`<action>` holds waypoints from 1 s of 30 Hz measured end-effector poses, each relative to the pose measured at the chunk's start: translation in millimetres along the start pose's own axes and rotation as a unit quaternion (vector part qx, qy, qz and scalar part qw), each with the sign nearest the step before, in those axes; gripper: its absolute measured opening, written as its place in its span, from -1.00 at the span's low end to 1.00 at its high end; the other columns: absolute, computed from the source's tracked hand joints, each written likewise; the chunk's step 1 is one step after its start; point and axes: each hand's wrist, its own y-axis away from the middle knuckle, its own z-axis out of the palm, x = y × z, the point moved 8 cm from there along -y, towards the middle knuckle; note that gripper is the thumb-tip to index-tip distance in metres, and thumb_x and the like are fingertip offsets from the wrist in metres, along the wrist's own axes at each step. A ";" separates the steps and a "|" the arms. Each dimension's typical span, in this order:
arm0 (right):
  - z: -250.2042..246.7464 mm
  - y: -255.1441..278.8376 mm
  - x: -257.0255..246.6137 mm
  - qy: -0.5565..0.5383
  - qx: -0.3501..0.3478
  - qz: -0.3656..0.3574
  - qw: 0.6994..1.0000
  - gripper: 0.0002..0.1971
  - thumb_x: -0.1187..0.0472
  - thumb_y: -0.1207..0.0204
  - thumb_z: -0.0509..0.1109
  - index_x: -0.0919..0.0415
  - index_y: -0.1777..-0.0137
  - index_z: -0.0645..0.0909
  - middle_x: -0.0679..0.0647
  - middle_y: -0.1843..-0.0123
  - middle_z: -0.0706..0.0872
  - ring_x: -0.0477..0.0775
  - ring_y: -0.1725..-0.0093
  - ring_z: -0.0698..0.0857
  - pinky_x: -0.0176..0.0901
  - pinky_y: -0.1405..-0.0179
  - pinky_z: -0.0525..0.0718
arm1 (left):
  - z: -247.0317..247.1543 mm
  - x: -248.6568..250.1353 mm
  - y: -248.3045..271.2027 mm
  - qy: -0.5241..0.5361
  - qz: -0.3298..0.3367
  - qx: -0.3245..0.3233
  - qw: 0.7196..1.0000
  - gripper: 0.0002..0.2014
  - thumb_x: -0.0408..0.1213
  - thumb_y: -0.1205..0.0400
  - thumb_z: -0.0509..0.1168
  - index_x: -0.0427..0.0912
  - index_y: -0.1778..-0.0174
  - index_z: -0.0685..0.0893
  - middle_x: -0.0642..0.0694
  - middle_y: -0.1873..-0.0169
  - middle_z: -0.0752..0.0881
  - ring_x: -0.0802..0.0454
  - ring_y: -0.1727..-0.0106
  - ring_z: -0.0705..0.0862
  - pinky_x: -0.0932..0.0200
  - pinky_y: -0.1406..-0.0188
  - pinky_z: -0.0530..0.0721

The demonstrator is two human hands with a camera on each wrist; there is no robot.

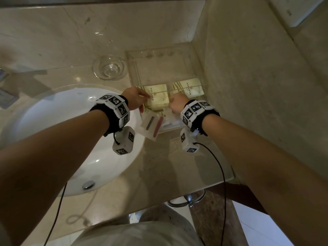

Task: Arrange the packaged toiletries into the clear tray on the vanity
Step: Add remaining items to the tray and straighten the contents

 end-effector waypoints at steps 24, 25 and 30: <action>21.8 23.1 -20.0 -0.023 -0.029 -0.074 0.997 -0.64 0.17 -0.50 0.45 0.37 -0.22 0.64 0.22 -0.13 0.70 0.17 -0.16 0.66 -0.14 -0.11 0.55 | 7.4 -10.3 35.8 -0.123 -0.047 -0.106 0.986 -0.80 -0.28 -0.55 0.38 -0.27 0.36 0.65 0.14 0.92 0.48 0.34 0.82 0.42 0.41 0.64 0.40; 16.5 24.2 -18.2 -0.038 -0.024 -0.069 0.997 -0.61 0.17 -0.51 0.44 0.36 -0.27 0.63 0.22 -0.27 0.68 0.19 -0.28 0.63 -0.14 -0.22 0.52 | 1.5 -6.7 35.1 -0.106 -0.036 -0.086 0.990 -0.82 -0.28 -0.55 0.37 -0.25 0.35 0.66 0.15 0.91 0.49 0.34 0.80 0.44 0.38 0.59 0.39; -11.3 22.9 8.7 -0.121 0.024 -0.009 0.992 -0.58 0.12 -0.56 0.38 0.36 -0.34 0.59 0.11 -0.06 0.69 0.00 0.13 0.60 -0.25 0.16 0.53 | -14.5 6.2 29.8 -0.004 -0.018 -0.009 1.000 -0.94 -0.27 -0.56 0.36 -0.16 0.13 0.62 0.10 0.74 0.63 0.25 0.71 0.52 0.54 0.76 0.41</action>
